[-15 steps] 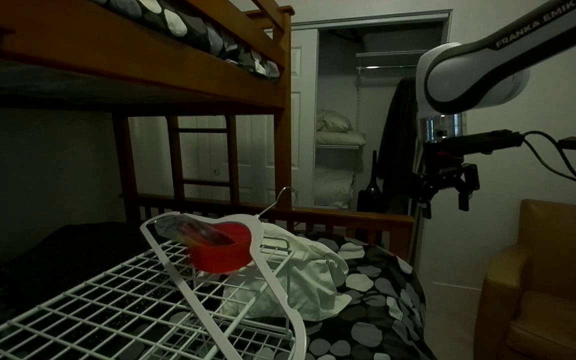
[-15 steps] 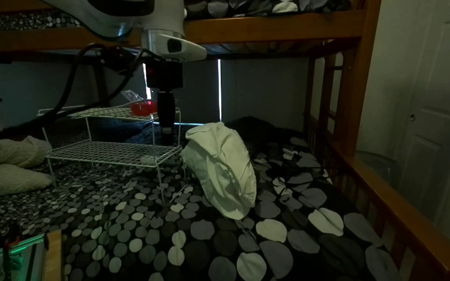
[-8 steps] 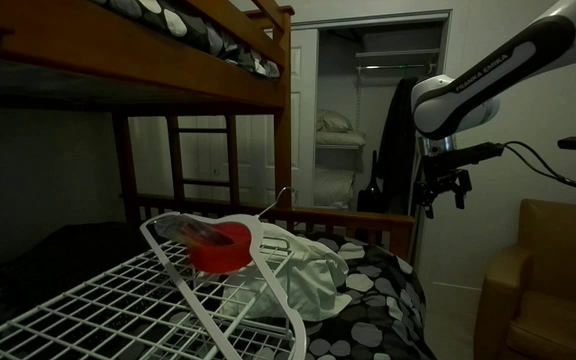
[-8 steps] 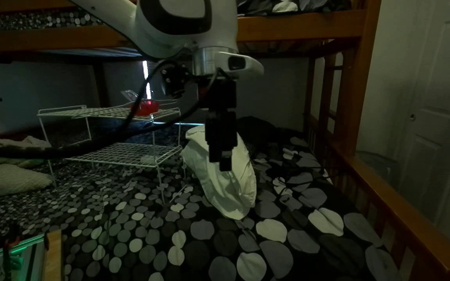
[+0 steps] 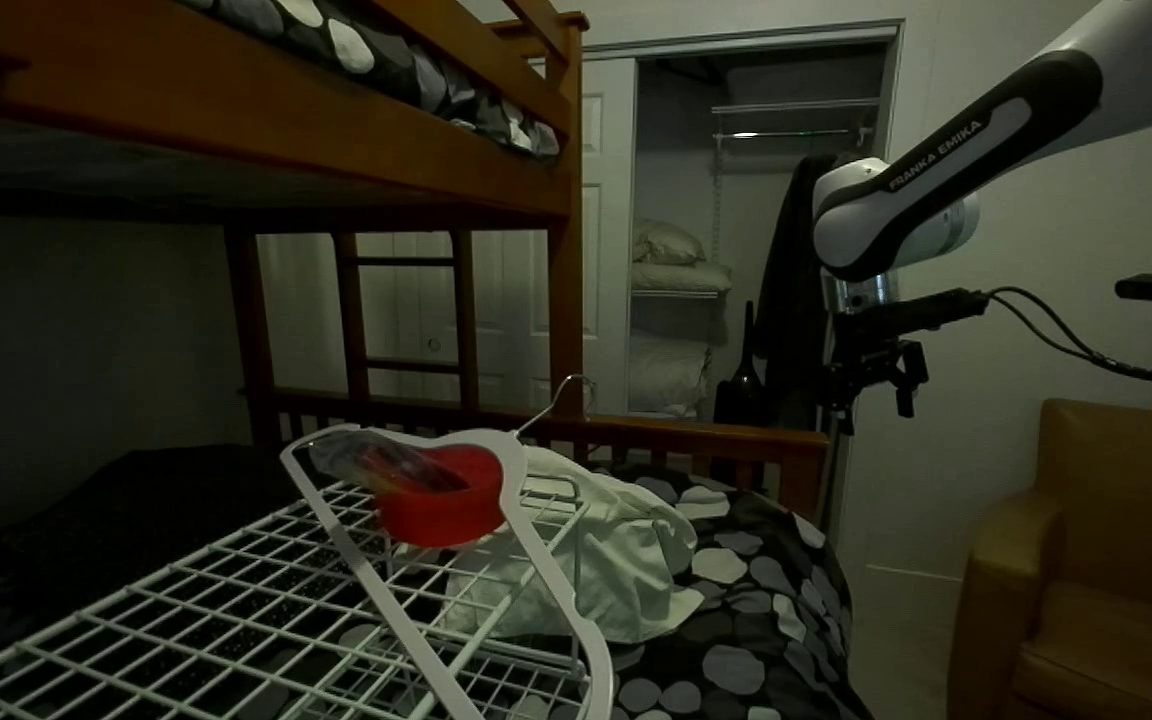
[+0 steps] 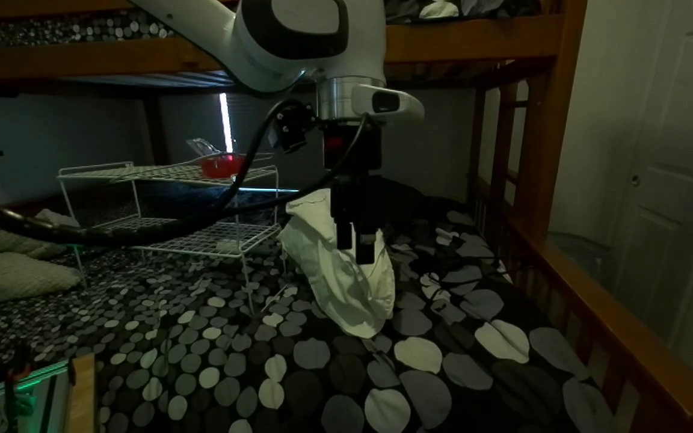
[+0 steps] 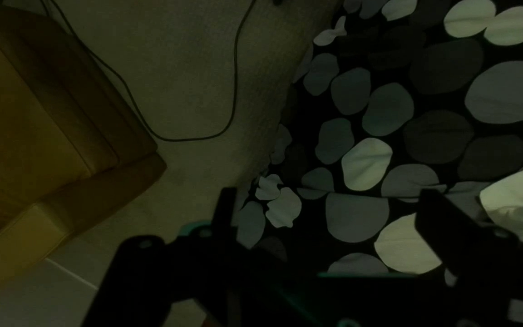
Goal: Put the hanger on top of the rack
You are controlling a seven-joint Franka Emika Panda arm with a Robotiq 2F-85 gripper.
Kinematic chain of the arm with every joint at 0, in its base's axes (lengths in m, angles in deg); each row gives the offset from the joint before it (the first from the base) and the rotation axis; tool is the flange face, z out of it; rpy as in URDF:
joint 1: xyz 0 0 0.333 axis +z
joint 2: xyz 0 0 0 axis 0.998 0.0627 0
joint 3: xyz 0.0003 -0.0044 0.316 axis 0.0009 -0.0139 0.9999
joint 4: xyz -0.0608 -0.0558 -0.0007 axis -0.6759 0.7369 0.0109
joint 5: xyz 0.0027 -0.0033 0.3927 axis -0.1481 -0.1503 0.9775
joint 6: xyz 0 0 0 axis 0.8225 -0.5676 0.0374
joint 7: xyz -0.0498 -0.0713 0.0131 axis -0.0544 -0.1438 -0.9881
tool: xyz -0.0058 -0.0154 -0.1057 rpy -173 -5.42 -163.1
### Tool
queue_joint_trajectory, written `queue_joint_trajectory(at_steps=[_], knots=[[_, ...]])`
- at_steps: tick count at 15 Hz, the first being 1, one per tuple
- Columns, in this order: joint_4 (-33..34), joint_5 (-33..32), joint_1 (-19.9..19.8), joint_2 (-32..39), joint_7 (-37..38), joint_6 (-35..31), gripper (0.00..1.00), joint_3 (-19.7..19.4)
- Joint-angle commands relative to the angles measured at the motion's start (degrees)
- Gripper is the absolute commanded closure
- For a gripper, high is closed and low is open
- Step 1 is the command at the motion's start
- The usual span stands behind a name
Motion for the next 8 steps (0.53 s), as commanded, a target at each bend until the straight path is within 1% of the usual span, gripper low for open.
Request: queue_joint_trajectory(at_steps=[1, 4, 6, 7, 8], knots=[[0.09, -0.1, 0.75, -0.05, 0.06, 0.15, 0.0, -0.73], [0.0, -0.1, 0.75, -0.05, 0.06, 0.15, 0.0, -0.73], [3.16, -6.0, 0.03, 4.42, 1.85, -4.09, 0.0, -0.64], [6.05, -9.71, -0.31, 8.61, -0.05, -9.05, 0.0, -1.18], [9.52, -12.42, -0.45, 12.57, -1.64, -10.83, 0.0, -1.64]])
